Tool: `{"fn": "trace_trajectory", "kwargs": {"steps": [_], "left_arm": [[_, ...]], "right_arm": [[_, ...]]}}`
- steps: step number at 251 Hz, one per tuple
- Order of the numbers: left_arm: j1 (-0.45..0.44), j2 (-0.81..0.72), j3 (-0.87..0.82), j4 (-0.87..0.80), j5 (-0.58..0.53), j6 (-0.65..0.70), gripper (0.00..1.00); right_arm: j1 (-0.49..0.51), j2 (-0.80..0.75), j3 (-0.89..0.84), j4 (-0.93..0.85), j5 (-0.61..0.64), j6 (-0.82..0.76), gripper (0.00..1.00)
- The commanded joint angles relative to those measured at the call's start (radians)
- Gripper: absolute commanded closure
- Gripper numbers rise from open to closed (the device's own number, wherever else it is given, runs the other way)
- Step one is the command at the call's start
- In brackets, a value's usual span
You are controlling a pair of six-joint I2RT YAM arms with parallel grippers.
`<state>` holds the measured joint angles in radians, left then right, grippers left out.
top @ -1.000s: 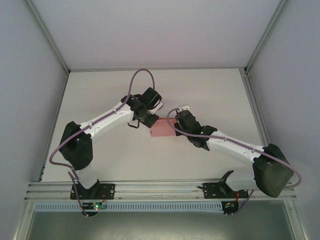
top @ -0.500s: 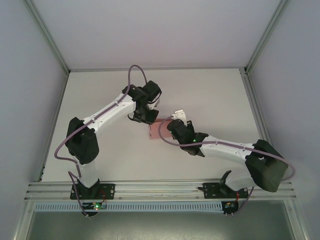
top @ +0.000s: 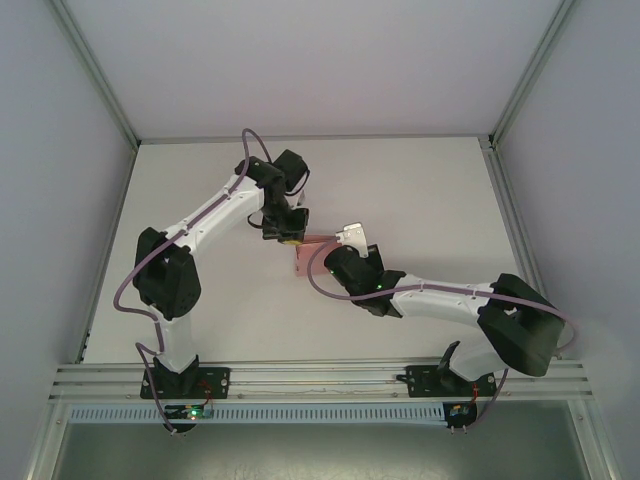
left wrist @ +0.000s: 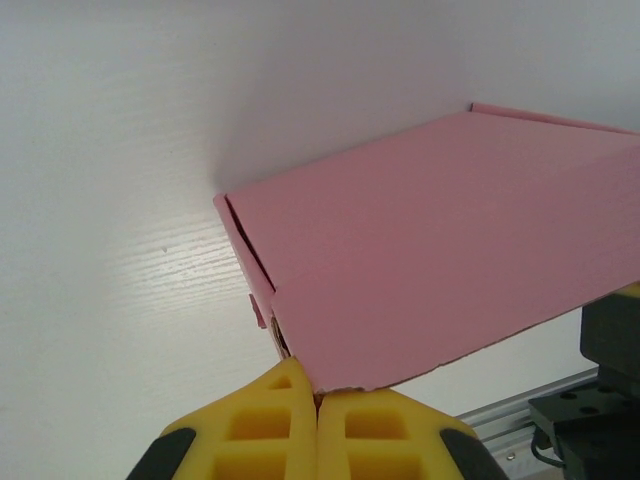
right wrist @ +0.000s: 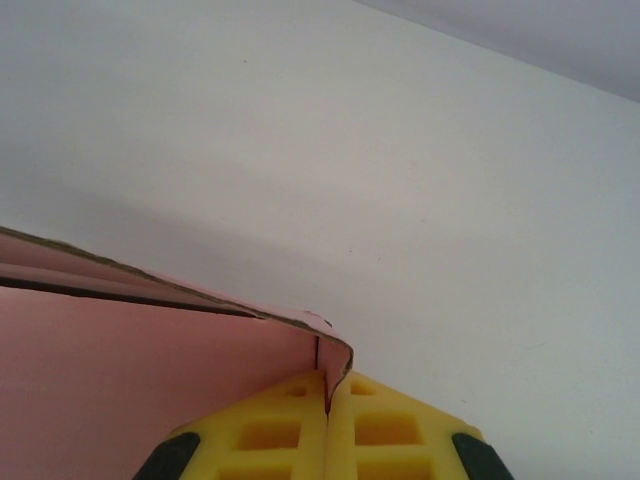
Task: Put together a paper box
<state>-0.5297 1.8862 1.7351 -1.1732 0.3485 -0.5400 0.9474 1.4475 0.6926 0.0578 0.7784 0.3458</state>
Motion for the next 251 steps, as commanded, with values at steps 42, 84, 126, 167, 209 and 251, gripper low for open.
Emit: {"fn": "trace_trajectory", "kwargs": {"steps": [42,84,126,167,209,251], "left_arm": [[-0.01,-0.048,-0.144,0.144,0.009,0.054,1.0],[-0.045,-0.124,-0.374,0.3,-0.129,0.124,1.0],[-0.086,-0.169,-0.547,0.423,-0.176,0.156,1.0],[-0.105,-0.168,-0.624,0.516,-0.188,0.128,1.0],[-0.106,-0.156,-0.596,0.512,-0.203,0.123,1.0],[-0.11,-0.176,-0.587,0.521,-0.209,0.128,1.0]], "right_arm": [[0.027,0.048,-0.016,-0.089,-0.091,0.002,1.0],[0.027,0.043,-0.033,-0.068,-0.092,0.006,1.0],[0.027,0.035,-0.05,-0.037,-0.105,-0.007,1.0],[0.017,-0.031,-0.044,-0.027,-0.201,-0.056,0.93],[-0.038,-0.172,-0.027,-0.063,-0.428,-0.101,0.5],[-0.141,-0.276,-0.052,-0.037,-0.645,-0.075,0.15]]}}
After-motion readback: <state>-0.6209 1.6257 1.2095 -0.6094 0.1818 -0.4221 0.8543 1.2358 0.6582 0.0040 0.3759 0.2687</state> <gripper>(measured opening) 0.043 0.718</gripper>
